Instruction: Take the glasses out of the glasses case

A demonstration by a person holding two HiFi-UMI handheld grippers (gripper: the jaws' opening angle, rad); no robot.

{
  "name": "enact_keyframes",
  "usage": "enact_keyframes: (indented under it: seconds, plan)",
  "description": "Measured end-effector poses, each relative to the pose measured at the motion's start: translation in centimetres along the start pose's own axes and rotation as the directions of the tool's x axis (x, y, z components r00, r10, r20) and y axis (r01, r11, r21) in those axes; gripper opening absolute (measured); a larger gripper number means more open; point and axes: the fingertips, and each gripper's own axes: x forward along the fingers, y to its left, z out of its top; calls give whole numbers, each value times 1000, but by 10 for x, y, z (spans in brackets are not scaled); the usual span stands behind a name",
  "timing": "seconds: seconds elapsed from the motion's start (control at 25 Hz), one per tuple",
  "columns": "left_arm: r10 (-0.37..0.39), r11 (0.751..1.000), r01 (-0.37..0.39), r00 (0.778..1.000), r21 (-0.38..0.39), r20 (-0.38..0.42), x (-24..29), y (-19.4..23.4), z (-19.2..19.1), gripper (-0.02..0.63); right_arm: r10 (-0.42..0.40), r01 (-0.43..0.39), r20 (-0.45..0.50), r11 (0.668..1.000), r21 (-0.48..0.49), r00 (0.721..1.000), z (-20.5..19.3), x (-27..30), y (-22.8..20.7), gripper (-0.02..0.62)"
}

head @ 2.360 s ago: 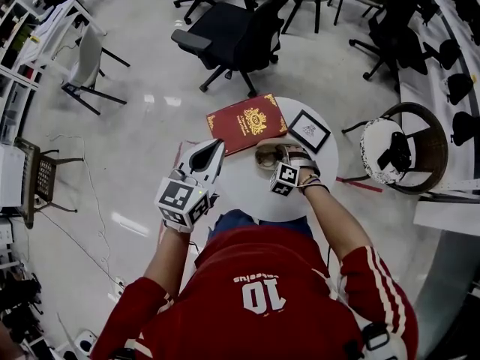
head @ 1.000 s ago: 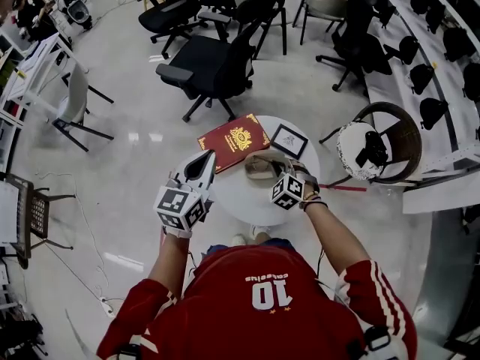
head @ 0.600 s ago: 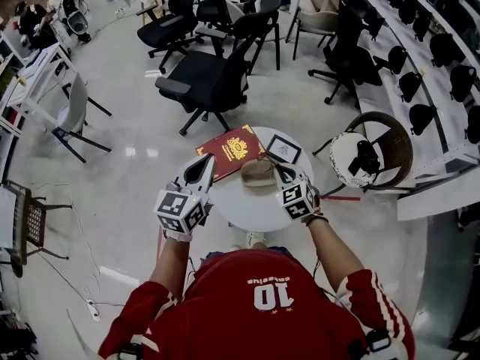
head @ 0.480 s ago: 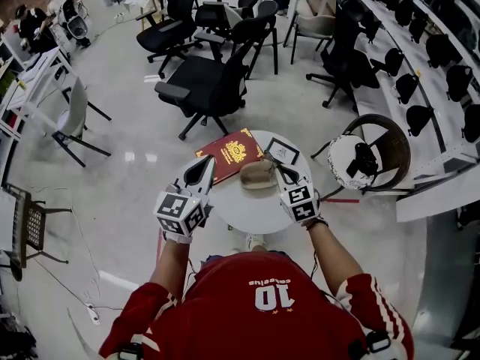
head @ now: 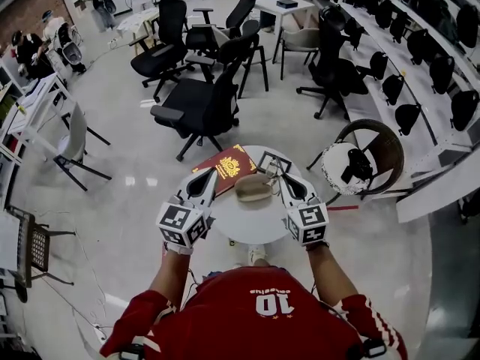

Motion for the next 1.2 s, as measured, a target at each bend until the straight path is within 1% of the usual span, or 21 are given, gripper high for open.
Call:
enact_keyframes:
  seconds: [0.16, 0.32, 0.52, 0.72, 0.96, 1.2]
  plan:
    - [-25, 999, 25, 999, 20, 26, -3, -16, 14, 9, 14, -15, 60, 1000, 7, 998, 14, -25, 6, 28]
    - [-37, 998, 34, 998, 45, 54, -5, -27, 29, 9, -6, -3, 125, 998, 67, 992, 32, -45, 0, 28]
    - [-28, 999, 25, 998, 47, 65, -12, -29, 31, 9, -41, 27, 206, 997, 71, 978, 57, -63, -2, 27]
    - [-21, 999, 18, 998, 34, 65, -17, -29, 30, 9, -57, 33, 265, 995, 92, 963, 75, -75, -5, 26]
    - [-9, 999, 6, 996, 37, 85, -23, -26, 35, 9, -75, 47, 280, 993, 104, 957, 78, -77, -8, 26]
    - [-4, 999, 1, 996, 38, 86, -25, -25, 37, 9, -111, 80, 251, 988, 132, 962, 69, -72, -15, 26]
